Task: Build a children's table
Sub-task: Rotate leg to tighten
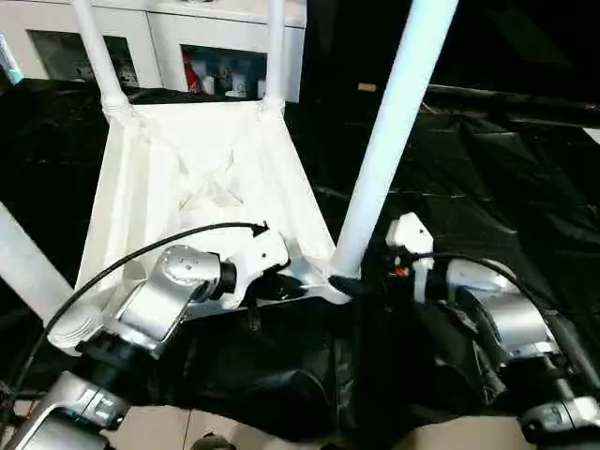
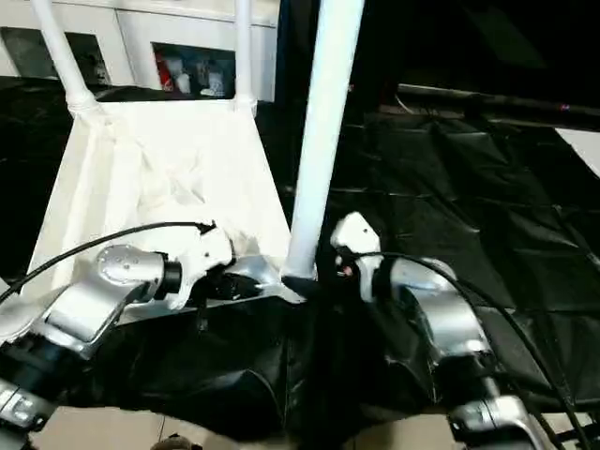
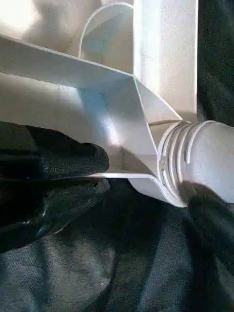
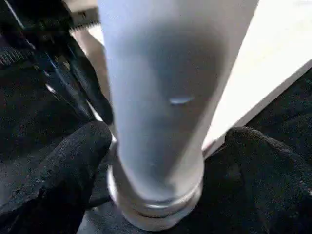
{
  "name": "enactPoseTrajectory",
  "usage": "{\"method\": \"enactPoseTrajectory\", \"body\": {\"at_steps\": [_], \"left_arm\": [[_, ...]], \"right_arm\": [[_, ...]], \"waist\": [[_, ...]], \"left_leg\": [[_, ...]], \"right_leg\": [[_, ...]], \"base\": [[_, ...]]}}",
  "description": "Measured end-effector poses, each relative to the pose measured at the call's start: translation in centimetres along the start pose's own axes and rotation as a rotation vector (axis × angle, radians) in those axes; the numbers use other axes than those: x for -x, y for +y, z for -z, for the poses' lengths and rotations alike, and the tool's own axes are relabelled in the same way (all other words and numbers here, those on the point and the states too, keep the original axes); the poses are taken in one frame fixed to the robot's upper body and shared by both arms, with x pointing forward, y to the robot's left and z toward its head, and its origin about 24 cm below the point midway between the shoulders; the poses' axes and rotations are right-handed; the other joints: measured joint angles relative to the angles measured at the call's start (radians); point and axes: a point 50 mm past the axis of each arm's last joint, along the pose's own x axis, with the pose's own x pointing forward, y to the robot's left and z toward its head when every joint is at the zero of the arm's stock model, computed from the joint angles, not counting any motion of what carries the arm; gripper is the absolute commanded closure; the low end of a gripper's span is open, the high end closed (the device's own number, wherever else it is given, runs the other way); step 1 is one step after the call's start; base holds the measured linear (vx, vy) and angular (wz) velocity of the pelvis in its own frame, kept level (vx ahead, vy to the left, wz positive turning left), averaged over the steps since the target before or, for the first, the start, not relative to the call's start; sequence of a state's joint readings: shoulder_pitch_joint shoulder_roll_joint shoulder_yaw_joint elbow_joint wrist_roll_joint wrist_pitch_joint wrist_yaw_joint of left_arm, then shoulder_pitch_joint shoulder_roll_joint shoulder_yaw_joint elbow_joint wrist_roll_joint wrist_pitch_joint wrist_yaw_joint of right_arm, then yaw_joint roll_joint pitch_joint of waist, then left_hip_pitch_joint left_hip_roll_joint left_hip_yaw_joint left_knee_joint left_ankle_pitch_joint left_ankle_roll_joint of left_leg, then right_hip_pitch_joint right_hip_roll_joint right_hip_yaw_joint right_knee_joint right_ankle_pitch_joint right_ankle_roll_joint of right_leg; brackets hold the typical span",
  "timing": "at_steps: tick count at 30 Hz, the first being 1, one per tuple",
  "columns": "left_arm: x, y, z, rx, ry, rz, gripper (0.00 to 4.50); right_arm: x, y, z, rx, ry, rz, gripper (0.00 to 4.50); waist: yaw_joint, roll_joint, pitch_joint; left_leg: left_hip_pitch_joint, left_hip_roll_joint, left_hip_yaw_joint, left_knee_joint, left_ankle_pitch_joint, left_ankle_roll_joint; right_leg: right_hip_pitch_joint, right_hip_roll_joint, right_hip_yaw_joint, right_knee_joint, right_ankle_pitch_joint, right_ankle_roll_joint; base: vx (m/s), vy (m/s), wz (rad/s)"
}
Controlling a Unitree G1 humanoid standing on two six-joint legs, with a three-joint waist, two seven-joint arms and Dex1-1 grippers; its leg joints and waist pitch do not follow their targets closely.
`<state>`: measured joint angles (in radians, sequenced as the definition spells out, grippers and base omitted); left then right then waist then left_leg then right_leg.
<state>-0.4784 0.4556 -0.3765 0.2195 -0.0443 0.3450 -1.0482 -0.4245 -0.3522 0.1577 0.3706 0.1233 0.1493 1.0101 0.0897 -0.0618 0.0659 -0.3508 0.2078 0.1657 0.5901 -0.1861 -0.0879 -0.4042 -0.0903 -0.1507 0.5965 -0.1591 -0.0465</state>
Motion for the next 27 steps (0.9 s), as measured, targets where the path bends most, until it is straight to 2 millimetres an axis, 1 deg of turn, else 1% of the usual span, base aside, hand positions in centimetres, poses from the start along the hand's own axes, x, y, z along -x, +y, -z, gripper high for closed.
{"method": "enactPoseTrajectory", "body": {"at_steps": [5,6,9,11,12,15,17,23,27], "left_arm": [[0.2,0.0,0.1,-0.004,0.01,0.006,4.5],[0.3,0.0,0.2,-0.005,0.011,0.008,4.5],[0.4,0.1,0.2,-0.008,0.013,0.012,4.5],[0.4,0.1,0.2,-0.011,0.012,0.013,4.5],[0.4,0.1,0.2,-0.012,0.013,0.015,4.5],[0.5,0.1,0.3,-0.016,0.015,0.017,4.5],[0.6,0.1,0.3,-0.016,0.017,0.019,4.5],[0.6,0.2,0.4,-0.014,0.02,0.02,4.5],[0.6,0.3,0.5,-0.012,0.019,0.018,4.5]], "right_arm": [[-0.4,0.1,0.5,0.005,0.021,-0.012,0.06],[-0.5,0.1,0.5,0.005,0.02,-0.014,0.22],[-0.8,0.2,0.5,0.003,0.022,-0.026,0.22],[-1.1,0.2,0.7,-0.002,0.023,-0.033,0.56],[-1.2,0.3,0.6,-0.001,0.023,-0.04,0.56],[-1.5,0.3,0.5,-0.001,0.025,-0.061,0.93],[-1.7,0.4,0.6,-0.004,0.023,-0.072,1.0],[-2.0,0.4,0.7,-0.022,0.02,-0.09,1.61],[-2.1,0.3,0.8,-0.024,0.018,-0.092,1.73]], "waist": [[0.0,0.0,0.0],[-0.001,0.0,0.0],[-0.001,0.0,0.0],[-0.001,0.0,0.0],[-0.001,0.0,0.0],[-0.002,0.0,0.0],[-0.002,0.0,0.0],[-0.003,0.0,0.0],[-0.003,0.0,0.0]], "left_leg": [[0.001,0.0,0.0,0.001,0.0,0.0],[0.001,0.0,0.0,0.001,0.0,0.0],[0.001,0.0,0.0,0.001,0.0,0.0],[0.001,0.0,0.001,0.001,0.0,0.0],[0.001,0.0,0.001,0.001,0.0,0.0],[0.001,0.0,0.001,0.001,0.0,0.0],[0.001,0.0,0.001,0.001,0.0,0.0],[0.001,0.0,0.002,0.002,0.001,-0.001],[0.001,0.0,0.002,0.002,0.001,-0.002]], "right_leg": [[0.001,0.0,0.001,0.0,0.0,0.002],[0.001,0.0,0.001,0.0,0.0,0.002],[0.001,0.0,0.001,0.0,0.0,0.002],[0.001,0.0,0.001,0.0,0.0,0.001],[0.001,0.0,0.001,0.0,0.0,0.001],[0.001,0.0,0.001,0.001,0.0,0.001],[0.001,0.0,0.001,0.001,0.0,0.001],[0.001,0.0,0.002,0.003,0.0,0.001],[0.001,0.0,0.002,0.004,0.0,0.002]], "base": [[0.0,0.0,0.0],[0.0,0.0,0.0],[0.0,0.0,0.0],[0.0,0.0,0.0],[0.0,0.0,0.0],[0.0,0.0,0.0],[0.0,0.0,0.0],[0.0,0.0,0.0],[0.0,0.0,0.0]]}}
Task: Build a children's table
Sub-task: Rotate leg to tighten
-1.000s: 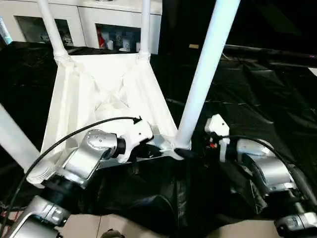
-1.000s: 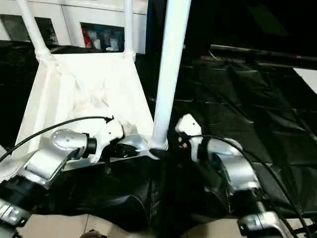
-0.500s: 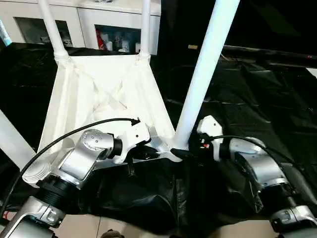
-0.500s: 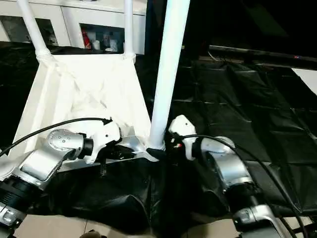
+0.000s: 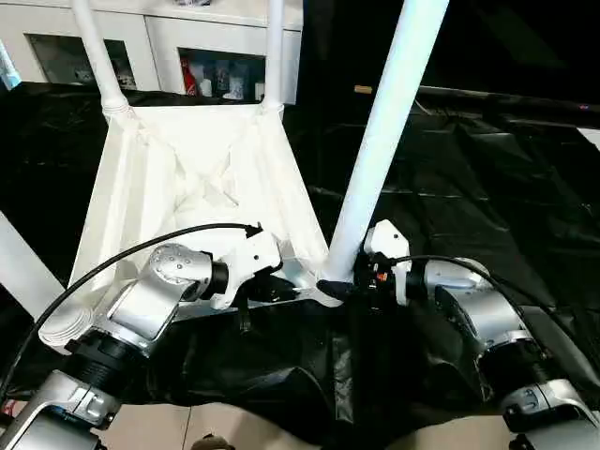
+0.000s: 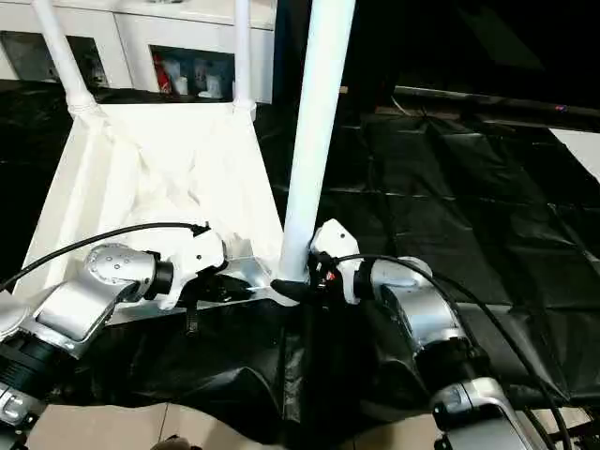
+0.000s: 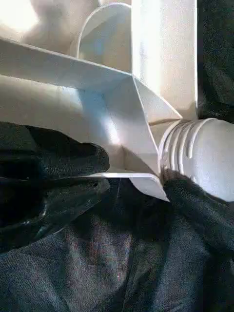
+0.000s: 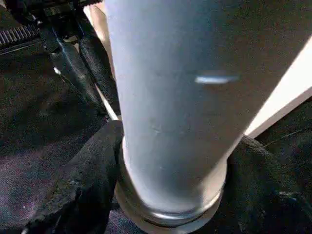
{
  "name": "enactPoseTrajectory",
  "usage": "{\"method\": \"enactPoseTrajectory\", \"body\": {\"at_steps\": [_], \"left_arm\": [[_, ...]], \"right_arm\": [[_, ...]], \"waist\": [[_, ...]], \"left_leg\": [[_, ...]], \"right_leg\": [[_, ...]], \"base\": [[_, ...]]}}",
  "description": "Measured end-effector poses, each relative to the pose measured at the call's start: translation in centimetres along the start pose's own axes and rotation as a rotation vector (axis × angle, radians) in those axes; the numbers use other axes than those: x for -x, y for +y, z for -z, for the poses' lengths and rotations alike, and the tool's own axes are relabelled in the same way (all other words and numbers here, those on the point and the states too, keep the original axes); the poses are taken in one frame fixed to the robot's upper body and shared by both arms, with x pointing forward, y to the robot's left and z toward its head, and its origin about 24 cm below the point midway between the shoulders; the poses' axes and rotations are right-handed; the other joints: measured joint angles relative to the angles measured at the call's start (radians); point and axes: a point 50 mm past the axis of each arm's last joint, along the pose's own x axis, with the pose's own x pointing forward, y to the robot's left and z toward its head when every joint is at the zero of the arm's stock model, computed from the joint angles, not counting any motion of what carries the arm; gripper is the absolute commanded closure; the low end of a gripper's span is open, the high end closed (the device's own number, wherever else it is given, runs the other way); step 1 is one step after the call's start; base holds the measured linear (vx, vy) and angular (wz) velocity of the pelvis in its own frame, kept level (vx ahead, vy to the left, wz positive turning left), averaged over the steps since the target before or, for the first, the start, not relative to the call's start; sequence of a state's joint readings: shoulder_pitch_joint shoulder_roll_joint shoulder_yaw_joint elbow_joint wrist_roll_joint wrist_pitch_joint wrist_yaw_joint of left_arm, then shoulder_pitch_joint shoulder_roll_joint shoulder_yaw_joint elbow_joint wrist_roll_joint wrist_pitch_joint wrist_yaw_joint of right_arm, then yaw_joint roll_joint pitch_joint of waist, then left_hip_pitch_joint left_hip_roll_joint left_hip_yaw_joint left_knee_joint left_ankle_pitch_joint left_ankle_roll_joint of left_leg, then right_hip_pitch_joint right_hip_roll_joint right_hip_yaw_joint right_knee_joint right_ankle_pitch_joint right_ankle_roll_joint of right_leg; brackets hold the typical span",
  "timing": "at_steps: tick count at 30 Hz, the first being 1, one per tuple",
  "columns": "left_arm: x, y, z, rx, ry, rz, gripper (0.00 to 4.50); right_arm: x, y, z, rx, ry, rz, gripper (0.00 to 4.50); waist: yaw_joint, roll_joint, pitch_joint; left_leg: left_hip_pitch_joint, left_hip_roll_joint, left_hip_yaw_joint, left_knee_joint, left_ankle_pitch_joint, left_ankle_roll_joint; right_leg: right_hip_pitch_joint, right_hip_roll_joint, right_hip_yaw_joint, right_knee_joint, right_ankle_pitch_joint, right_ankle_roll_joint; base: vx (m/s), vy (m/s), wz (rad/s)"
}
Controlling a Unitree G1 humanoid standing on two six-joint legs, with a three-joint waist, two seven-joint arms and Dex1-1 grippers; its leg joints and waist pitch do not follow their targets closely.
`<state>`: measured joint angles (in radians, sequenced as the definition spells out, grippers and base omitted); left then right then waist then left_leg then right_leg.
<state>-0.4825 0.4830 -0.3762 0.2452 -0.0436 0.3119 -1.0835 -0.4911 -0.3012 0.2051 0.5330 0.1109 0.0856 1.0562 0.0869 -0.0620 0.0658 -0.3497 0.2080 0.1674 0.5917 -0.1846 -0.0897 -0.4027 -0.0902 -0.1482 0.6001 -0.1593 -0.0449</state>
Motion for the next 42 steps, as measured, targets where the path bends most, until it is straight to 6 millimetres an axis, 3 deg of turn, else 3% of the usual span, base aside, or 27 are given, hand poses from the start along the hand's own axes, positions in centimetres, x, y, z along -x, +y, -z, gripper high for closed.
{"method": "enactPoseTrajectory", "body": {"at_steps": [4,14,19,21,25,27,36,42], "left_arm": [[-0.4,0.3,0.0,0.034,-0.014,-0.031,4.5],[-4.4,2.5,-2.3,0.17,-0.034,-0.305,4.5],[-4.8,2.6,-2.5,0.174,-0.038,-0.323,4.5],[-4.7,2.7,-2.5,0.167,-0.04,-0.318,4.5],[-4.2,2.7,-2.2,0.14,-0.04,-0.291,4.5],[-3.6,2.7,-1.8,0.117,-0.041,-0.261,4.5],[-1.9,1.2,-0.7,0.034,-0.049,-0.074,4.5],[-0.8,0.3,-0.1,0.015,-0.049,0.057,4.5]], "right_arm": [[-0.4,-0.1,0.2,-0.019,-0.019,0.051,1.75],[-4.1,-2.2,-0.2,-0.218,-0.113,0.576,1.76],[-4.6,-2.2,-0.4,-0.202,-0.123,0.624,1.76],[-4.6,-2.1,-0.4,-0.201,-0.13,0.615,1.2],[-4.4,-2.0,-0.3,-0.207,-0.148,0.546,0.94],[-3.9,-1.9,-0.2,-0.182,-0.141,0.472,0.6],[-0.6,-1.3,0.1,-0.023,-0.038,0.128,0.51],[0.3,-0.2,0.4,0.002,0.001,-0.058,0.51]], "waist": [[-0.001,0.0,0.0],[-0.009,0.0,-0.001],[-0.001,0.003,-0.002],[0.0,0.004,-0.001],[-0.002,0.004,-0.001],[-0.001,0.005,-0.001],[0.02,0.008,-0.001],[0.028,0.008,-0.001]], "left_leg": [[0.002,0.0,0.0,0.0,0.001,-0.002],[0.001,0.0,-0.001,0.004,0.001,-0.002],[0.0,0.0,0.0,-0.001,0.001,-0.002],[0.0,0.0,0.0,-0.001,0.001,-0.002],[0.0,0.0,0.0,-0.001,0.001,-0.002],[0.0,0.0,0.0,-0.001,0.001,-0.002],[0.001,0.0,0.0,0.0,0.001,-0.002],[0.001,0.0,0.0,0.001,0.001,-0.002]], "right_leg": [[0.001,0.0,0.0,0.001,0.0,-0.001],[0.0,0.0,-0.001,0.001,0.003,-0.001],[-0.001,0.0,-0.001,0.0,0.001,0.001],[-0.001,0.0,-0.001,0.0,0.001,0.001],[-0.001,0.0,-0.001,0.0,0.002,0.0],[-0.001,0.0,-0.001,0.0,0.002,0.0],[-0.001,-0.001,-0.001,0.0,0.002,0.001],[-0.001,-0.001,-0.001,0.0,0.002,0.001]], "base": [[0.0,0.0,0.0],[0.0,0.0,0.0],[0.0,0.0,0.0],[0.0,0.0,0.0],[0.0,0.0,0.0],[0.0,0.0,0.0],[0.0,0.0,0.0],[0.0,0.0,0.0]]}}
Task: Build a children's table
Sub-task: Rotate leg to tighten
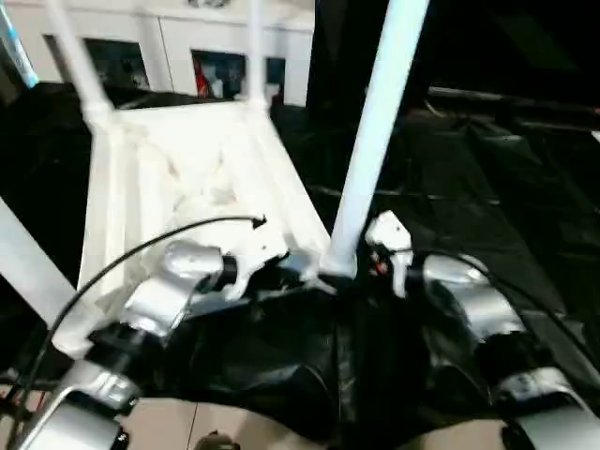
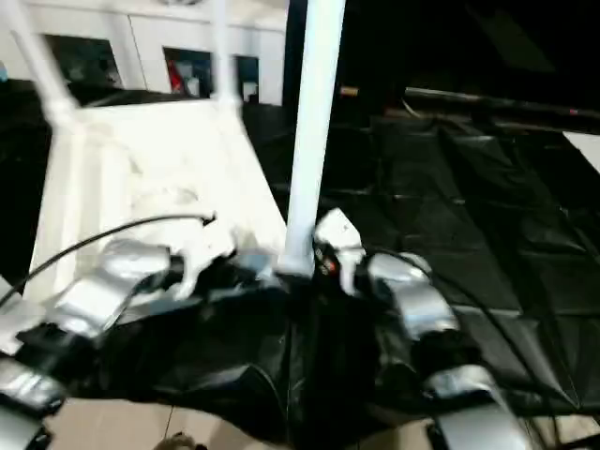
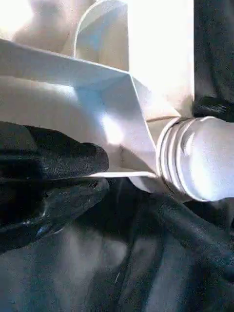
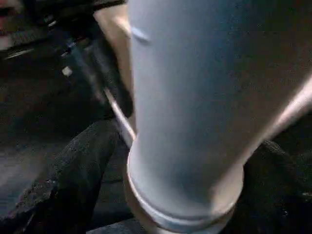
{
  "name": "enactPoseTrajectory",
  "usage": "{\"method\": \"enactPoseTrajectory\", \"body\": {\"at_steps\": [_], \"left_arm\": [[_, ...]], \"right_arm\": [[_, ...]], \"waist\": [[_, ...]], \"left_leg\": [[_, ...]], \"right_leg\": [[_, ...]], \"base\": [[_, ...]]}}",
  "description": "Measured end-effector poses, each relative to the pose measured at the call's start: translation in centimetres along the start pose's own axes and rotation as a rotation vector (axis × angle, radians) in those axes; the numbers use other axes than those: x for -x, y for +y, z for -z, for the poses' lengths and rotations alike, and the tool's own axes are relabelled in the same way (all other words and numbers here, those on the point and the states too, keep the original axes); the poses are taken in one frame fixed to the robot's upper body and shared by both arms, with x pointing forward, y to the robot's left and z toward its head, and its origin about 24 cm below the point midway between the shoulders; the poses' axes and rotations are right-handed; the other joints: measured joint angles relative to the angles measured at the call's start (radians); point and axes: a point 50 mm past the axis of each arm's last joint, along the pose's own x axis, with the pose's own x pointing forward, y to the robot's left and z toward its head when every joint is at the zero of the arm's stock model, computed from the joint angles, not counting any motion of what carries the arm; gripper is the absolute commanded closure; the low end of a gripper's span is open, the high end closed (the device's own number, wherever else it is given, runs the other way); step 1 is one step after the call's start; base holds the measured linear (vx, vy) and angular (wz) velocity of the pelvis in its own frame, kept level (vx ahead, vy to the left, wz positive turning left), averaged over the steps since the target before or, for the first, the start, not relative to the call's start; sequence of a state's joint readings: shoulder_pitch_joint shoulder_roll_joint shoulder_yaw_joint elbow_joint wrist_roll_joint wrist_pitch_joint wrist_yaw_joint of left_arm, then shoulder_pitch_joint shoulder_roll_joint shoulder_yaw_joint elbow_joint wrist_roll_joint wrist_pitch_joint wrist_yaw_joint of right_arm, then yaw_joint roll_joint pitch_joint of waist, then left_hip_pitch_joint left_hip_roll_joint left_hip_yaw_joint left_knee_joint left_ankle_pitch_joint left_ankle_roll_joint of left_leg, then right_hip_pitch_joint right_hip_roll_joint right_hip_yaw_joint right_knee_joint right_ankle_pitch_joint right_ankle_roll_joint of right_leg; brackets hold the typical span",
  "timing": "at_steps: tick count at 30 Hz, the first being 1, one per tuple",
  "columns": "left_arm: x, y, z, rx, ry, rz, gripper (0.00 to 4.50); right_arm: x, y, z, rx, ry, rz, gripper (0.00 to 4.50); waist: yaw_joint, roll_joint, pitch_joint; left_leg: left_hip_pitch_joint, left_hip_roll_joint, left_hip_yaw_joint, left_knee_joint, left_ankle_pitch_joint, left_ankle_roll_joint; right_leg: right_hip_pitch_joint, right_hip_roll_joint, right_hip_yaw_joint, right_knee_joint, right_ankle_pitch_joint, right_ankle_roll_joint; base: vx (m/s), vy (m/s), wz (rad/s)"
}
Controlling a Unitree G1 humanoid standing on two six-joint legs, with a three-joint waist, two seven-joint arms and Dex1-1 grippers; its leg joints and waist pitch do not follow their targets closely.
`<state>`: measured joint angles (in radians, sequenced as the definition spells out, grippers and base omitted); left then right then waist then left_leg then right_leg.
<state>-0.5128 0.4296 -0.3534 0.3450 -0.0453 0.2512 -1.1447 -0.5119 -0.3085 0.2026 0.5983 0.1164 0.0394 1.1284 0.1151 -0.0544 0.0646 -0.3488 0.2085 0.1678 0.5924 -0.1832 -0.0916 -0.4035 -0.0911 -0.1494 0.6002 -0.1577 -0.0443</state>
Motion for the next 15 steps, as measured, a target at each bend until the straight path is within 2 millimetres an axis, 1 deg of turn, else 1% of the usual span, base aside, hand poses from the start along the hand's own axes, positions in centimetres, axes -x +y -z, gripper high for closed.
{"method": "enactPoseTrajectory", "body": {"at_steps": [2,4,5,8,10,12,13,14,15], "left_arm": [[0.45,-0.19,0.16,-0.008,0.011,0.032,4.5],[0.72,-0.34,0.21,-0.012,0.015,0.056,4.5],[0.79,-0.42,0.24,-0.012,0.014,0.068,4.5],[0.95,-0.44,0.28,-0.017,0.015,0.079,4.5],[1.0,-0.47,0.3,-0.018,0.017,0.086,4.5],[1.02,-0.47,0.31,-0.018,0.017,0.086,4.5],[1.01,-0.47,0.31,-0.018,0.017,0.087,4.5],[0.99,-0.48,0.3,-0.018,0.016,0.087,4.5],[0.97,-0.49,0.29,-0.018,0.016,0.088,4.5]], "right_arm": [[0.24,0.18,0.05,-0.006,0.007,-0.037,0.51],[0.49,0.19,-0.08,-0.006,0.013,-0.052,0.76],[0.5,0.23,-0.2,-0.007,0.013,-0.06,0.76],[0.5,0.44,-0.29,-0.025,0.006,-0.092,0.96],[0.63,0.53,-0.19,-0.036,0.007,-0.102,1.26],[0.59,0.64,-0.19,-0.041,0.007,-0.109,1.28],[0.57,0.69,-0.21,-0.043,0.005,-0.11,1.42],[0.56,0.69,-0.2,-0.045,0.006,-0.11,1.42],[0.56,0.69,-0.21,-0.045,0.006,-0.11,1.57]], "waist": [[0.001,0.0,0.0],[0.001,0.0,0.0],[0.0,0.0,0.0],[0.001,0.0,0.0],[0.001,0.0,0.0],[0.001,0.0,0.0],[0.001,0.0,0.0],[0.001,0.0,0.0],[0.001,0.0,0.0]], "left_leg": [[0.0,0.0,0.0,0.001,0.0,0.0],[0.0,0.0,0.0,0.002,0.0,0.0],[0.0,0.0,0.0,0.002,0.0,0.0],[0.0,0.0,0.0,0.002,0.0,0.0],[0.0,0.0,0.0,0.002,0.0,0.0],[0.0,0.0,0.0,0.002,0.0,0.0],[0.0,0.0,0.0,0.002,0.0,0.0],[0.0,0.0,0.0,0.002,0.0,0.0],[0.0,0.0,0.0,0.002,0.0,0.0]], "right_leg": [[0.0,0.0,0.0,0.0,0.0,0.0],[0.0,0.0,0.0,0.0,0.0,0.0],[0.0,0.0,0.0,0.0,0.0,0.0],[0.0,0.0,0.0,0.0,0.0,0.0],[0.0,0.0,0.0,0.0,0.0,0.0],[0.0,0.0,0.0,0.0,0.0,0.0],[0.0,0.0,0.0,0.0,0.0,0.0],[0.0,0.0,0.0,0.0,0.0,0.0],[0.0,0.0,0.0,0.0,0.0,0.0]], "base": [[0.0,0.0,0.0],[0.0,0.0,0.0],[0.0,0.0,0.0],[0.0,0.0,0.0],[0.0,0.0,0.0],[0.0,0.0,0.0],[0.0,0.0,0.0],[0.0,0.0,0.0],[0.0,0.0,0.0]]}}
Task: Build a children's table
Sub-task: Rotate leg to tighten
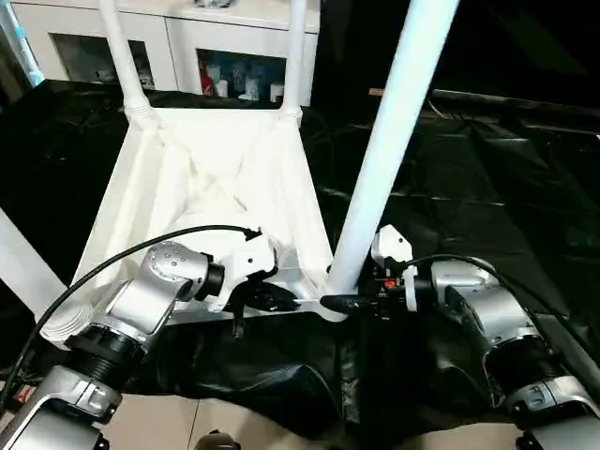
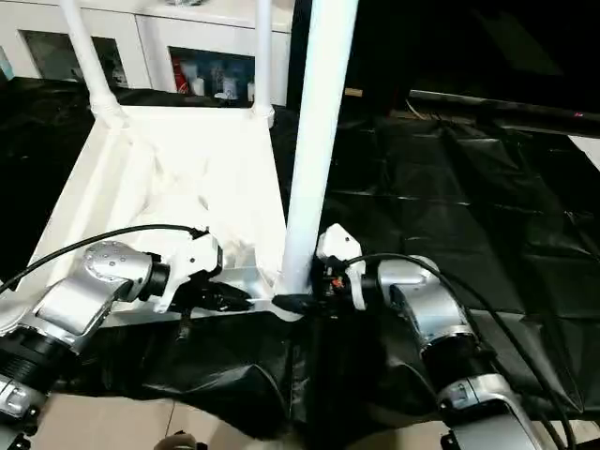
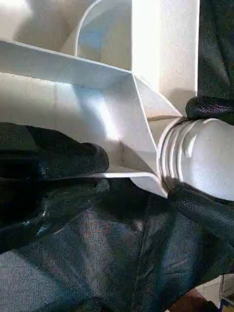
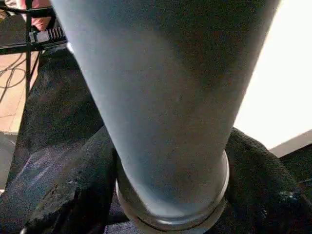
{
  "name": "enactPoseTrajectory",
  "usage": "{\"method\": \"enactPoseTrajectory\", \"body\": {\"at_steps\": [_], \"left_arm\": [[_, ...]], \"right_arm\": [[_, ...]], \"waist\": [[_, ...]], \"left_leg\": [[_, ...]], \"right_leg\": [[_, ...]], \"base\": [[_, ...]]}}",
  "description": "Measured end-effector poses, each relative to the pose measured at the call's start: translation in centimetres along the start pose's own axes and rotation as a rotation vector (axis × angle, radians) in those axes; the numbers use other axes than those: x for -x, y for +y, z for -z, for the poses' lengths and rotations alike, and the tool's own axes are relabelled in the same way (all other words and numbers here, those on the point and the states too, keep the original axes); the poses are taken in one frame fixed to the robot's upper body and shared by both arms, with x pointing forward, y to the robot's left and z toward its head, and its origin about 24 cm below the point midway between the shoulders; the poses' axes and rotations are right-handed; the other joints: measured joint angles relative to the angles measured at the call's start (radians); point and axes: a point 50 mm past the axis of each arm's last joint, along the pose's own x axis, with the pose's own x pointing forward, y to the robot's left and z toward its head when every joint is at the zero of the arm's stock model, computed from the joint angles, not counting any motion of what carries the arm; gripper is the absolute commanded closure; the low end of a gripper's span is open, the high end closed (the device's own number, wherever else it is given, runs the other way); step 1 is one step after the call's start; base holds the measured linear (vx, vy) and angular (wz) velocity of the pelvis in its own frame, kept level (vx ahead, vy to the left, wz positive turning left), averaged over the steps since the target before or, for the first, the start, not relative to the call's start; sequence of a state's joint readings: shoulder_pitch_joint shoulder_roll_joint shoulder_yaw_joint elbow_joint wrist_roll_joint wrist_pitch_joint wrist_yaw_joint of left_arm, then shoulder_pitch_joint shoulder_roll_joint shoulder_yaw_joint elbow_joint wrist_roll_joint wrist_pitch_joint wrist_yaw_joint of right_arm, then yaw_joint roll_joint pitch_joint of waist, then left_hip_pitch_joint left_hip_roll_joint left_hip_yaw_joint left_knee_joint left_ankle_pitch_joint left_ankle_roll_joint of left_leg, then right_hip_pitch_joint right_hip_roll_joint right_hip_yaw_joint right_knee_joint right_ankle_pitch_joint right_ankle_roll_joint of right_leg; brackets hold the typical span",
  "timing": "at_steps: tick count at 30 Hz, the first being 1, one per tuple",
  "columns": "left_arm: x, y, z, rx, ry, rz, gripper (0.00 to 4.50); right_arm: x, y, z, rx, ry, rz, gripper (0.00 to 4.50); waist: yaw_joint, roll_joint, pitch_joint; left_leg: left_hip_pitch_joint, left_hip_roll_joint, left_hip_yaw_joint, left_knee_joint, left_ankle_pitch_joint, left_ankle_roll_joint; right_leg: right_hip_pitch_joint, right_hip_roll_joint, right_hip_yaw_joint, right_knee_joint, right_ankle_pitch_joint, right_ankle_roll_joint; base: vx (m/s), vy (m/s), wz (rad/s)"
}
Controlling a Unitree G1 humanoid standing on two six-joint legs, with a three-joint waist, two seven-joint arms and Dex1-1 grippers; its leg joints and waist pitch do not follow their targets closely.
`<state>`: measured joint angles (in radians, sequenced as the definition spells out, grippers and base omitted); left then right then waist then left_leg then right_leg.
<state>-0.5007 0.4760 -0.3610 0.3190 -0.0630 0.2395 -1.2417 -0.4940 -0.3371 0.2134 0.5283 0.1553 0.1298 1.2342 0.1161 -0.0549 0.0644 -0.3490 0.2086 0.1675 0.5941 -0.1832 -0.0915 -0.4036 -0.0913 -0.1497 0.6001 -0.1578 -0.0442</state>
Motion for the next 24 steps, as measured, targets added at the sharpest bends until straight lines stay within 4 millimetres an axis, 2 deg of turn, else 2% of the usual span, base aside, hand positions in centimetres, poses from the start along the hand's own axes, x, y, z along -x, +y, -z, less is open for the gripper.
{"method": "enactPoseTrajectory", "body": {"at_steps": [5,9,13,18,21,22,24], "left_arm": [[-0.4,0.0,0.0,0.008,-0.011,-0.012,4.5],[-1.6,1.7,-0.4,0.042,-0.014,-0.178,4.5],[-2.8,2.9,-1.1,0.096,-0.021,-0.299,4.5],[-4.2,3.7,-1.9,0.163,-0.042,-0.399,4.5],[-4.2,3.8,-2.0,0.164,-0.046,-0.414,4.5],[-4.2,3.8,-2.0,0.162,-0.046,-0.414,4.5],[-4.2,3.8,-2.0,0.155,-0.046,-0.409,4.5]], "right_arm": [[-0.2,0.1,0.2,-0.019,-0.012,0.024,1.77],[-1.5,-1.1,0.6,-0.107,-0.097,0.29,1.78],[-2.7,-2.4,0.3,-0.16,-0.13,0.505,1.78],[-3.9,-3.2,-0.3,-0.217,-0.156,0.703,1.79],[-4.4,-3.2,-0.6,-0.214,-0.166,0.739,1.79],[-4.4,-3.2,-0.6,-0.209,-0.168,0.739,1.24],[-4.4,-3.2,-0.6,-0.203,-0.172,0.73,1.1]], "waist": [[0.002,0.0,0.0],[-0.008,0.0,-0.001],[-0.026,0.002,-0.002],[-0.026,0.007,-0.005],[-0.026,0.008,-0.005],[-0.025,0.008,-0.005],[-0.025,0.008,-0.005]], "left_leg": [[0.0,0.0,0.0,0.0,0.0,0.0],[0.001,0.0,0.0,0.002,0.0,0.0],[0.001,-0.001,0.0,0.002,0.0,0.0],[-0.001,-0.001,-0.001,0.001,0.0,0.0],[-0.002,-0.001,0.0,-0.004,0.0,0.0],[-0.002,-0.001,0.0,-0.004,0.0,0.0],[-0.002,-0.001,0.001,-0.005,0.0,0.0]], "right_leg": [[0.0,0.0,0.0,0.0,0.0,0.0],[0.003,0.0,0.0,0.0,0.0,0.0],[0.002,0.0,-0.001,0.0,0.0,0.0],[0.002,0.0,0.0,0.0,0.0,0.001],[0.0,0.0,0.0,-0.003,0.0,0.002],[0.0,0.0,0.0,-0.003,-0.001,0.002],[0.0,0.0,0.0,-0.003,-0.001,0.002]], "base": [[0.0,0.0,0.0],[0.0,0.0,0.0],[0.0,0.0,0.0],[0.0,0.0,0.0],[0.0,0.0,0.0],[0.0,0.0,0.0],[0.0,0.0,0.0]]}}
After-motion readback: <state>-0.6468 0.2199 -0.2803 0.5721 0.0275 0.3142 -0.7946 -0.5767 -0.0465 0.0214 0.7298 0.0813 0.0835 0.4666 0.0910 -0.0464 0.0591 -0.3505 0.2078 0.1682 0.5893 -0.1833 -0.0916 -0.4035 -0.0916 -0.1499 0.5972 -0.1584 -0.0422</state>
